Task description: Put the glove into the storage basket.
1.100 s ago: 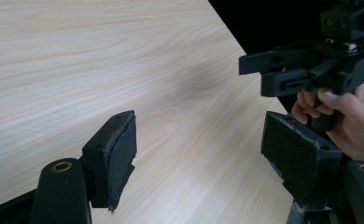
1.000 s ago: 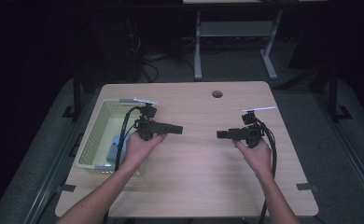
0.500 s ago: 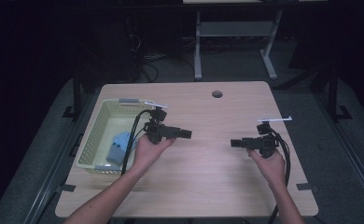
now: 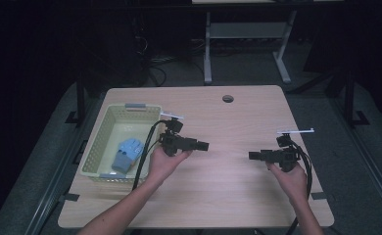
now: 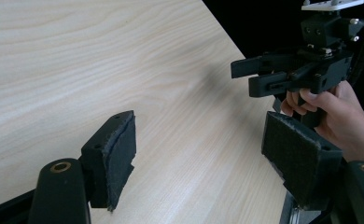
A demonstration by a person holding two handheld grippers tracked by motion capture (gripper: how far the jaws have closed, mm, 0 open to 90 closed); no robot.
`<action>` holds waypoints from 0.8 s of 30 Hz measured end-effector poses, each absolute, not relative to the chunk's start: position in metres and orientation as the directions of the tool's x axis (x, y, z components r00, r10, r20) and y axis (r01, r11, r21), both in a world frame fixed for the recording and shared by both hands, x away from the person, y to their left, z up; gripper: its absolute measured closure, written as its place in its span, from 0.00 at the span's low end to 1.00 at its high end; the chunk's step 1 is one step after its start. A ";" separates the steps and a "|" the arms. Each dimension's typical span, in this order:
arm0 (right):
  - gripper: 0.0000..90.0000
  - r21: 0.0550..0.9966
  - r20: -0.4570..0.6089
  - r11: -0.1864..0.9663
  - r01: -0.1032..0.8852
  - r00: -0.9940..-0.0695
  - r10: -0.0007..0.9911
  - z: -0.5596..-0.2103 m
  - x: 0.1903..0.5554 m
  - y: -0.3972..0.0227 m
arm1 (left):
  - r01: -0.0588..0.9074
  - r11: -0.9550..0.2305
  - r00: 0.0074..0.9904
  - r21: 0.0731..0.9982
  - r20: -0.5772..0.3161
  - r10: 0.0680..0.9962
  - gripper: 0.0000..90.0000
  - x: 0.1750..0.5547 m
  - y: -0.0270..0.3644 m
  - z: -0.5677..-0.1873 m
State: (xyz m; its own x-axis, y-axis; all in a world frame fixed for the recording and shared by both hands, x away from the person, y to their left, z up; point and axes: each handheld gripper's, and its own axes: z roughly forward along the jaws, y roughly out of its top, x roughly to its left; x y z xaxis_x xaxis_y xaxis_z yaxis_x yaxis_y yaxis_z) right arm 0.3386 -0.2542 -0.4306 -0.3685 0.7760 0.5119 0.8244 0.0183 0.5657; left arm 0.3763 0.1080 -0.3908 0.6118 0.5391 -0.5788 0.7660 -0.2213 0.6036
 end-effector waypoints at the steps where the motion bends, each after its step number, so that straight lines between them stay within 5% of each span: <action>1: 0.31 0.564 0.512 0.019 0.825 -0.368 0.776 -0.432 0.337 -0.255 | 0.762 -0.222 0.615 0.608 -0.572 0.543 0.29 0.375 0.108 -0.392; 24: 0.31 0.560 0.495 0.044 0.827 -0.377 0.783 -0.454 0.300 -0.273 | 0.738 -0.265 0.655 0.621 -0.564 0.503 0.28 0.337 0.090 -0.432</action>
State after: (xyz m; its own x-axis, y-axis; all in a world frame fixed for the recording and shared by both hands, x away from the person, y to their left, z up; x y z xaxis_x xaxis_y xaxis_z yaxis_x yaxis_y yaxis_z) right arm 0.2996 -0.2726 -0.4540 -0.3773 0.7826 0.4951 0.8270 0.0441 0.5605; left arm 0.3374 0.0897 -0.4317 0.6551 0.5031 -0.5637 0.7377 -0.2647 0.6211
